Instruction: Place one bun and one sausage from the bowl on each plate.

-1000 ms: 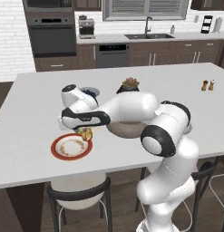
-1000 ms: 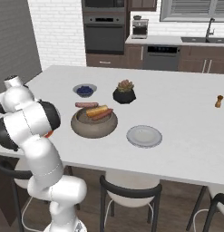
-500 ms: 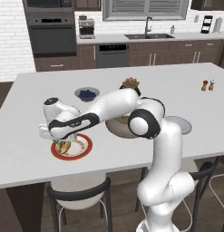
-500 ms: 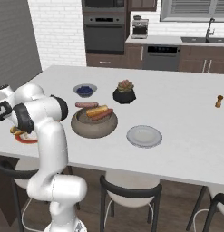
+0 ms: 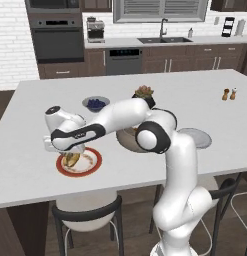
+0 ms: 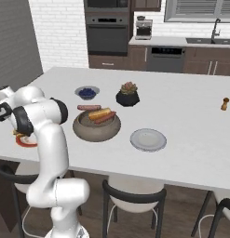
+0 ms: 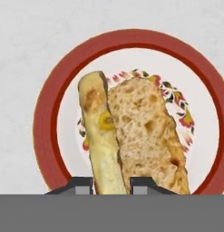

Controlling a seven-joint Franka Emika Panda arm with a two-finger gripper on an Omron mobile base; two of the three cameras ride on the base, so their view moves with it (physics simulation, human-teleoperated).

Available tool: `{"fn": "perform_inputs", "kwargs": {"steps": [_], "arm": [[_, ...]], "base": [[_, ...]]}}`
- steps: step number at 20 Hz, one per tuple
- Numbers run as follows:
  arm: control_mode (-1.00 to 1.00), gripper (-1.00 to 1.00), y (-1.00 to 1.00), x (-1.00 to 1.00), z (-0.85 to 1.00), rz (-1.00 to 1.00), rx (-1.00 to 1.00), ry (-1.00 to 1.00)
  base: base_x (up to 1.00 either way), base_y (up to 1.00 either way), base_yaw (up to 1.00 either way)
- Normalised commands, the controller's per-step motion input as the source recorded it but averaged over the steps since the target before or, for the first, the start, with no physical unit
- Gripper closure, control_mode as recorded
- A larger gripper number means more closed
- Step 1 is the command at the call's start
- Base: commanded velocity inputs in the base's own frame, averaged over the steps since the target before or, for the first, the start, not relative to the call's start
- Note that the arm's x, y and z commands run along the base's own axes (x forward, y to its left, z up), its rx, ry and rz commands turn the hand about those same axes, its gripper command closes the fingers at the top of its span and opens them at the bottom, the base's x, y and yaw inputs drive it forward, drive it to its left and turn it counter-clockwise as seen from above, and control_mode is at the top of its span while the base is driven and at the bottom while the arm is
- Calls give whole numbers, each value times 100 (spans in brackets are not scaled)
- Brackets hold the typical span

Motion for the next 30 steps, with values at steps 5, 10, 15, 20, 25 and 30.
{"fn": "perform_inputs", "kwargs": {"steps": [5,10,15,20,25,30], "arm": [[-100,-100,0,0,-20,1,0,-3],[-100,-100,-14,1,0,0,0,-1],[-100,-100,-32,1,7,0,0,0],[-100,-100,-27,0,60,1,0,-1],[-100,-100,-81,27,100,-5,0,1],[-100,-100,-100,43,87,-13,0,9]], "base": [[0,0,0],[0,0,0],[0,0,0],[0,0,0],[0,0,0],[0,0,0]]}}
